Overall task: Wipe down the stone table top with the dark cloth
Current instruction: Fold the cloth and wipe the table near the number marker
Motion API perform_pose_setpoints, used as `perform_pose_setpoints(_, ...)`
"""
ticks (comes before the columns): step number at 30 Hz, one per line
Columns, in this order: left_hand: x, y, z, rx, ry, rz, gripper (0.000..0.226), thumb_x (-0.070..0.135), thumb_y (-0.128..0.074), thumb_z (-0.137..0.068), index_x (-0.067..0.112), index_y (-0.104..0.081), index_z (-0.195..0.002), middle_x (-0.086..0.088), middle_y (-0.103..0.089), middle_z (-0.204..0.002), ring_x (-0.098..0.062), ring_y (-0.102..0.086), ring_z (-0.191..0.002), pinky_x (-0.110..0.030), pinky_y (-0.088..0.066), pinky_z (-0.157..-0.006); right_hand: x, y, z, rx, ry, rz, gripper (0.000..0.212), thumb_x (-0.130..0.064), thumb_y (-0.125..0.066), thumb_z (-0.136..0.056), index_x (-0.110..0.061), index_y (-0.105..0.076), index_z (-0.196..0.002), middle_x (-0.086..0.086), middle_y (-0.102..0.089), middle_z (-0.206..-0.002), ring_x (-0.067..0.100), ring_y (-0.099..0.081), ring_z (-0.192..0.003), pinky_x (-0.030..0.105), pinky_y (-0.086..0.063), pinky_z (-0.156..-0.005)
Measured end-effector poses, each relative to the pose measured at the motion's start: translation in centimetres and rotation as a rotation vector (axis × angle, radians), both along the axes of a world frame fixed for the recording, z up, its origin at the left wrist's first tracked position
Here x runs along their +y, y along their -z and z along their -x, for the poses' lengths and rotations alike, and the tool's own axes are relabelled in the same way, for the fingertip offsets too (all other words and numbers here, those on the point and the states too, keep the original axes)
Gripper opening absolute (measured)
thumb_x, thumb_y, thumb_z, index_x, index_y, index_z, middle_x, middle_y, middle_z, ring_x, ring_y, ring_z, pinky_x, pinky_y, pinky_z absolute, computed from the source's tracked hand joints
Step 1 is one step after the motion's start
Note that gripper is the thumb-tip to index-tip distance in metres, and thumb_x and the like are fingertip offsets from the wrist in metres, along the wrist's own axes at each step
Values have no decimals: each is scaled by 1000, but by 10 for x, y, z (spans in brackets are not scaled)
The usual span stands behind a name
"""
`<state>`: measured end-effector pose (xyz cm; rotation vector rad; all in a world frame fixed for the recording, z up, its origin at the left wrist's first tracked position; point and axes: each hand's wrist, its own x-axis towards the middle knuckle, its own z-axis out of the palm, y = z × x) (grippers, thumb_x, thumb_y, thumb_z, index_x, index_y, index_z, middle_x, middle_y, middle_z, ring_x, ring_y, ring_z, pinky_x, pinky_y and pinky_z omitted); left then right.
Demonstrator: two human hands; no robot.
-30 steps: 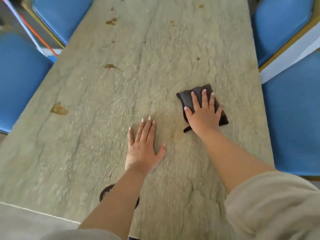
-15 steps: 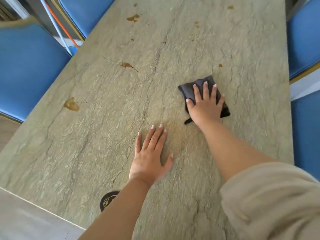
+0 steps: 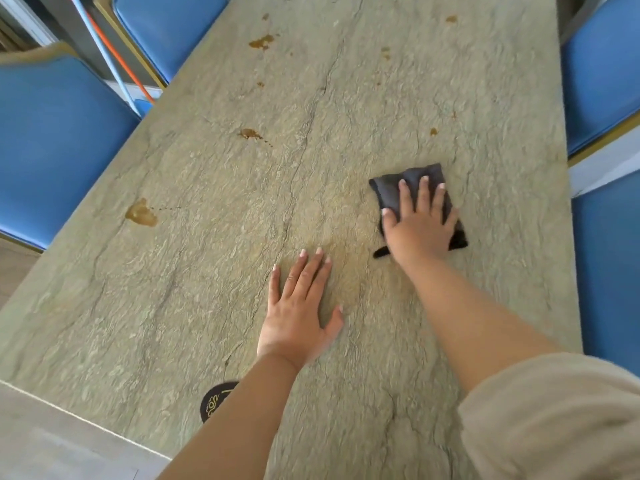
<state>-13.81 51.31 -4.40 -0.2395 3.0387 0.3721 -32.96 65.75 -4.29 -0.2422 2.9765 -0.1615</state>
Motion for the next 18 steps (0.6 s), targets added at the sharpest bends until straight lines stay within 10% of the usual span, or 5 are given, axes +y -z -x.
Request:
perform_pose_setpoints(7,-1,1,0,3,11,21,74,54,-24,-90,24,-4,-155,10,7,-163,-7,19,-147,-49,7,-120,38,5,-93,79,-615,59,58,-58,-18,-95,-39,-18,-150,-7,-12,-160,21,-6,-148,49,-10,-118)
perform_pose_setpoints(14,1,4,-2,-24,29,94,68,50,-16,-97,21,6,-155,5,13,-162,-15,17,-148,-52,5,-120,91,4,-140,40,127,10,58,-54,-13,-98,-36,2,-151,-4,7,-161,22,10,-148,48,0,-118)
perform_pose_setpoints(18,14,-3,-17,-54,-5,53,60,40,-20,-102,18,-6,-155,0,3,-164,-20,8,-150,-49,1,-121,64,5,-235,60,-167,25,61,-56,-14,-96,-35,-5,-153,-3,2,-162,24,7,-148,53,-6,-118)
